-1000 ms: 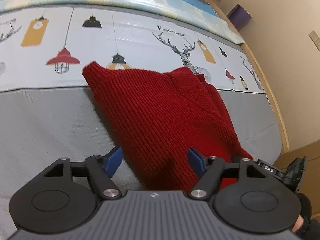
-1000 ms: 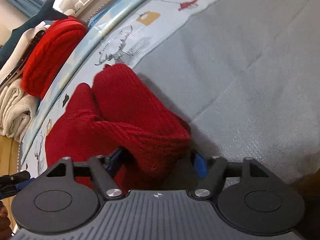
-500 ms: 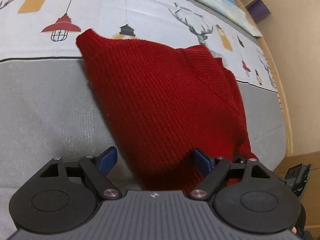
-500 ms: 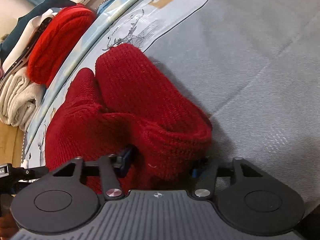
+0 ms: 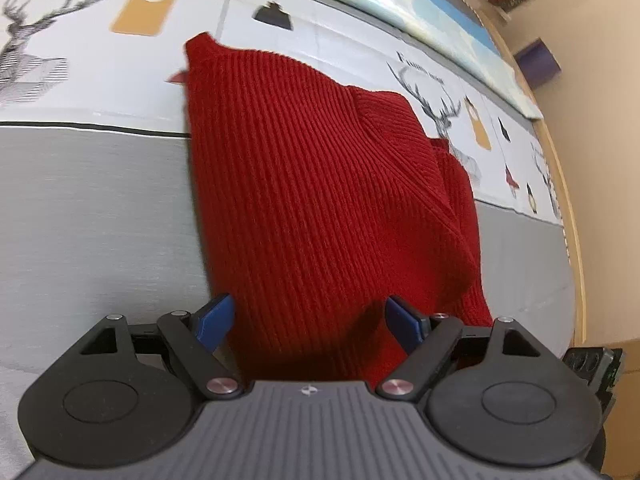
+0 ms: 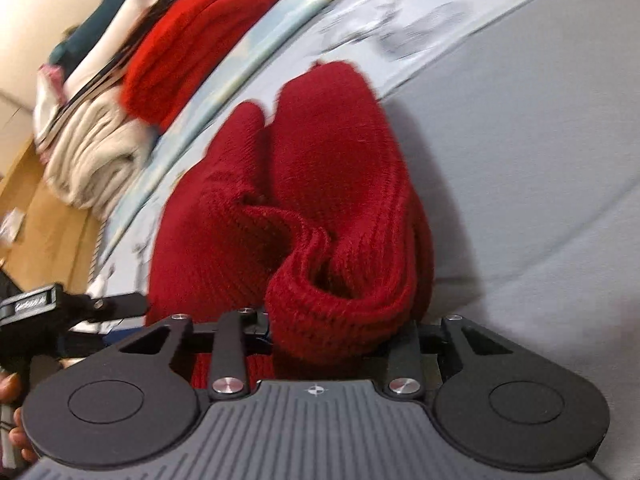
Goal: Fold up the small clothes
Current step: 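Lower the folded sweater onto the bed and open both grippers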
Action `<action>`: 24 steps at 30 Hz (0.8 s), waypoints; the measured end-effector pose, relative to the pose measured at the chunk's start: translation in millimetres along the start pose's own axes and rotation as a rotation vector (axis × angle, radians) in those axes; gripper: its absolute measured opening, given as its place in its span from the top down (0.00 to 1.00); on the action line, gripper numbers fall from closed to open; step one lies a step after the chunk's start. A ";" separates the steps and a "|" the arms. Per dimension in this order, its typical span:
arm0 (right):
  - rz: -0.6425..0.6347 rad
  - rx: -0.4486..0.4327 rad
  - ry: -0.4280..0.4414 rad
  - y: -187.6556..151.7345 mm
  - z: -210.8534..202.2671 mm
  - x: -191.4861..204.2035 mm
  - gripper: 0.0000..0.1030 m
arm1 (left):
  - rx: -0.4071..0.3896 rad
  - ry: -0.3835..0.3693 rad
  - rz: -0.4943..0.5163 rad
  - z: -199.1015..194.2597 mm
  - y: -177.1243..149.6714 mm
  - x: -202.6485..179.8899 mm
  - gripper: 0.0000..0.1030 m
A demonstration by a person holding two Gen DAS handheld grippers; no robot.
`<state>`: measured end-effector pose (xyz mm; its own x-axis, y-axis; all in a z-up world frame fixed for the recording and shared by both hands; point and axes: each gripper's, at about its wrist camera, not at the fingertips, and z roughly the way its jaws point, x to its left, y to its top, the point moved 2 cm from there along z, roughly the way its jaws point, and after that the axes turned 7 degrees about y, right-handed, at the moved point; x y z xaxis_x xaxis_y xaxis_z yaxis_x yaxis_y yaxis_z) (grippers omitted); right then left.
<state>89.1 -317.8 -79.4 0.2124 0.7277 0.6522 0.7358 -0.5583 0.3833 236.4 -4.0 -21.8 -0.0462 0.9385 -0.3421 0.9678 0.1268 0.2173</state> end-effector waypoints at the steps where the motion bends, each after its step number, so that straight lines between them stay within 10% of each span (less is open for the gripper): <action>1: -0.014 -0.001 -0.006 -0.1 4.4 4.8 0.66 | 0.001 0.000 -0.013 -1.9 0.4 5.2 0.16; 17: 0.095 0.067 -0.110 20.4 -21.2 2.2 0.61 | 0.052 0.074 0.007 7.9 -6.9 16.6 0.14; 24: -0.279 0.124 -0.277 45.3 -48.9 52.1 0.44 | -0.039 0.064 0.033 -14.6 -1.0 2.9 0.14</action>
<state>102.0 -324.7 3.9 0.1464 0.9336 0.3269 0.8580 -0.2843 0.4279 231.7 3.2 -9.7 -0.0314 0.9607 -0.2756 0.9589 0.1068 0.2629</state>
